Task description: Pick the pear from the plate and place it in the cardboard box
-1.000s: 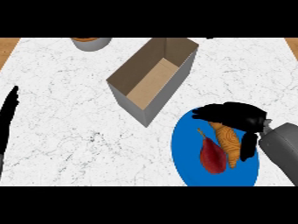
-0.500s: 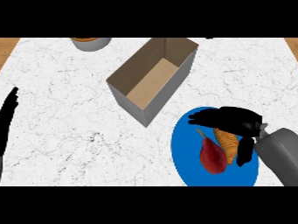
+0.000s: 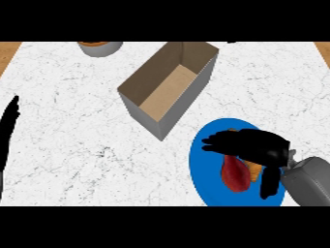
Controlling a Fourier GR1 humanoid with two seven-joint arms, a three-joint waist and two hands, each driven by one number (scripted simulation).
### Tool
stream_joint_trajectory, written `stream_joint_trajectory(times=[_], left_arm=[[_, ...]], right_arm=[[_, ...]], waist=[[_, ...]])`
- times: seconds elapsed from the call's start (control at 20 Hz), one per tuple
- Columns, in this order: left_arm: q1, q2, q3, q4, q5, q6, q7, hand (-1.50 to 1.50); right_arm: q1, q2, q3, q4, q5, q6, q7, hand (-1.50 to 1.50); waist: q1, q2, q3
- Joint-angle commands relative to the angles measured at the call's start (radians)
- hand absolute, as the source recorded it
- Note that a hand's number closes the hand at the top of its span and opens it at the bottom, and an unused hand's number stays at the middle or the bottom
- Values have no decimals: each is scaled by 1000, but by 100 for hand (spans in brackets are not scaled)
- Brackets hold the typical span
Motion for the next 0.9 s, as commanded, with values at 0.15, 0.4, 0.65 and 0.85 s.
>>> stream_joint_trajectory(times=[0.15,0.4,0.65,0.85], left_arm=[[17,-17,28,-78,-23,-27,53,0],[-27,-50,47,-8,-60,-26,33,0],[-48,-35,65,28,-43,-68,-2,0],[-20,-82,45,3,-81,-29,-1,0]], right_arm=[[14,33,3,-26,97,68,65,-150],[33,92,23,59,190,9,53,-150],[-30,169,10,193,256,-195,10,150],[-27,204,-30,196,280,-281,10,150]], waist=[[5,0,0],[3,1,0],[8,4,1],[6,2,1]])
